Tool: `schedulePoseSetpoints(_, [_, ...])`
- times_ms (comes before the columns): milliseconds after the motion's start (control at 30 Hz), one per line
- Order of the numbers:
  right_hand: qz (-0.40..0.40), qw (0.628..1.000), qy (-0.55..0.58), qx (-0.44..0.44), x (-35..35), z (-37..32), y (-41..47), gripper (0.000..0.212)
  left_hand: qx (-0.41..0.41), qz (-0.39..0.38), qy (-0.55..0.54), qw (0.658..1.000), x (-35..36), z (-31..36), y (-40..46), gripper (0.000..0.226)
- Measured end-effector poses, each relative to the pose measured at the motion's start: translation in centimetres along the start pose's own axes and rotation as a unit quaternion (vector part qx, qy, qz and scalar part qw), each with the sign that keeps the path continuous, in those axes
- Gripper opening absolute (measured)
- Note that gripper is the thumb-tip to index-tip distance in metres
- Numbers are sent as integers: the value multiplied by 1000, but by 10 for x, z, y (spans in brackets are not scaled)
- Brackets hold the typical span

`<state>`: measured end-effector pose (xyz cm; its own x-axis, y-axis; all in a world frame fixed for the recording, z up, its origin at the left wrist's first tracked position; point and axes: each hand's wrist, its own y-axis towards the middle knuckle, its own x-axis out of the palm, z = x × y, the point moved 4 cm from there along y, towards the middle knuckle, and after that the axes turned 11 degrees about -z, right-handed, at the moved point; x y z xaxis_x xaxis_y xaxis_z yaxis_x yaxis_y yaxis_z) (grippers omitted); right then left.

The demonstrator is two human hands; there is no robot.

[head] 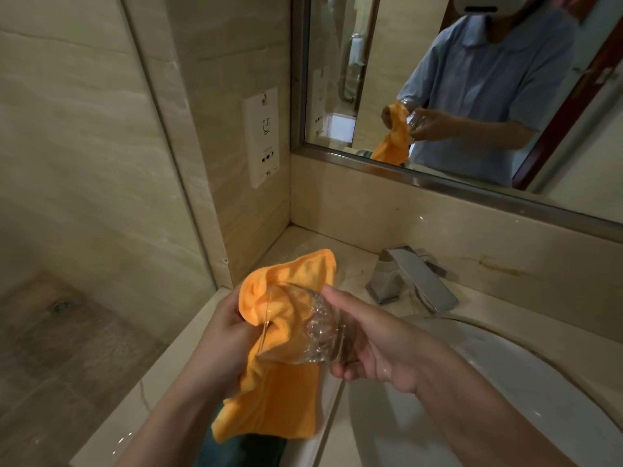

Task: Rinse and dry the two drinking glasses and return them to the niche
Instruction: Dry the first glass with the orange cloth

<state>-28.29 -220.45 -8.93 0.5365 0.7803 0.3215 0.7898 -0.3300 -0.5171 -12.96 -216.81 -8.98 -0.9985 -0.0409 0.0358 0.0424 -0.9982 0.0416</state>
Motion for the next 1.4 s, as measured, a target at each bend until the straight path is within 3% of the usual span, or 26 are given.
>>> schedulePoseSetpoints(133, [-3, 996, 70, 62, -1, 10, 6, 62, 30, 37, 12, 999, -2, 6, -3, 25])
schedulePoseSetpoints(233, [-27, 986, 133, 99, 7, 22, 9, 68, 36, 72, 20, 997, -6, 13, 1, 7])
schedulePoseSetpoints(267, [-26, 984, 146, 101, 10, 26, 10, 66, 43, 96, 16, 994, -11, 14, 4, 12])
schedulePoseSetpoints(367, [17, 983, 173, 57, 15, 37, 15, 59, 37, 135, -22, 990, -25, 22, 8, 13])
schedulePoseSetpoints(467, [127, 969, 204, -53, 6, 41, 18, 59, 43, 126, -1, 991, -35, 27, 4, 28])
schedulePoseSetpoints(500, [175, 965, 179, -79, 3, 41, 18, 60, 51, 100, 33, 993, -34, 29, 2, 32])
schedulePoseSetpoints(600, [294, 945, 13, -145, 3, 27, 11, 47, 73, -61, 201, 975, -16, 28, -2, 14])
schedulePoseSetpoints(700, [332, 906, -160, -205, 13, 8, 4, 48, 128, -162, 402, 892, 5, 12, 5, 43])
schedulePoseSetpoints(800, [351, 864, -274, -237, 15, 1, 3, 48, 172, -145, 451, 864, 11, 11, 13, 50])
schedulePoseSetpoints(933, [351, 821, -374, -250, 19, 1, 10, 48, 168, -106, 499, 843, 13, 17, 24, 60])
schedulePoseSetpoints(1000, [341, 814, -396, -256, 21, 1, 13, 49, 123, -101, 499, 852, 15, 20, 31, 63])
schedulePoseSetpoints(1100, [322, 811, -417, -255, 22, 2, 15, 51, 12, -98, 461, 882, 11, 18, 43, 39])
schedulePoseSetpoints(1200, [315, 808, -431, -249, 25, 4, 17, 53, -72, -36, 395, 915, 2, 11, 45, 29])
schedulePoseSetpoints(1300, [315, 812, -427, -244, 24, 1, 13, 59, -128, 15, 266, 955, -5, 5, 39, 30])
schedulePoseSetpoints(1400, [292, 818, -437, -236, 28, -4, 9, 63, -153, -7, 124, 980, -6, 3, 34, 28])
